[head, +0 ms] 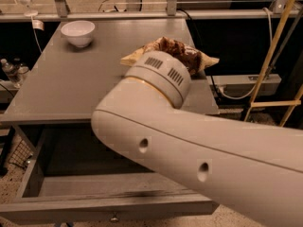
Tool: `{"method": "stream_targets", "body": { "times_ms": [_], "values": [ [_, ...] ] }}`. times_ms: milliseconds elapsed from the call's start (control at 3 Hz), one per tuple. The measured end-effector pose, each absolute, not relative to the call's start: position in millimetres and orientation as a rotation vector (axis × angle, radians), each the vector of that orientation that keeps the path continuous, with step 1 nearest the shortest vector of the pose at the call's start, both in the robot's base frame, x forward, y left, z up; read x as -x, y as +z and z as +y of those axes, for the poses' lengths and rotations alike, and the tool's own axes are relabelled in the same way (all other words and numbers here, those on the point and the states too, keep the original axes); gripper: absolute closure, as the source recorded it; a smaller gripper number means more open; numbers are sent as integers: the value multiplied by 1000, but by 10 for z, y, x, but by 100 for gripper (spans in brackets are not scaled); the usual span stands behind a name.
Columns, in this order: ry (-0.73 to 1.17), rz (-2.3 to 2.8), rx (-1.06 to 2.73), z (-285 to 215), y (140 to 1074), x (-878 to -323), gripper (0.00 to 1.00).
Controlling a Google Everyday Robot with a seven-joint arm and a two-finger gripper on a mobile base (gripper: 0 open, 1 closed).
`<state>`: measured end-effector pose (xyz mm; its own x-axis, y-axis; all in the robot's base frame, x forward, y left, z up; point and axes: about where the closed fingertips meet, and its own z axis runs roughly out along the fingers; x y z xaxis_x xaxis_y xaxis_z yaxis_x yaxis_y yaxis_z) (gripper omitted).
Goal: Pick rxbar blueberry from top drawer and place on counter
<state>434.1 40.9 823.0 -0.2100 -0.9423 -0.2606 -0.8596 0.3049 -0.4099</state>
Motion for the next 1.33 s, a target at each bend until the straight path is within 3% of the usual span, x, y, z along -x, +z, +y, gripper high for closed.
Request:
{"method": "stream_targets", "body": {
  "times_ms": [667,1333],
  "values": [
    [-294,2009,1749,798,8726,-4696,100],
    [-174,1929,1923,1047,8817,-5307,100]
  ]
}}
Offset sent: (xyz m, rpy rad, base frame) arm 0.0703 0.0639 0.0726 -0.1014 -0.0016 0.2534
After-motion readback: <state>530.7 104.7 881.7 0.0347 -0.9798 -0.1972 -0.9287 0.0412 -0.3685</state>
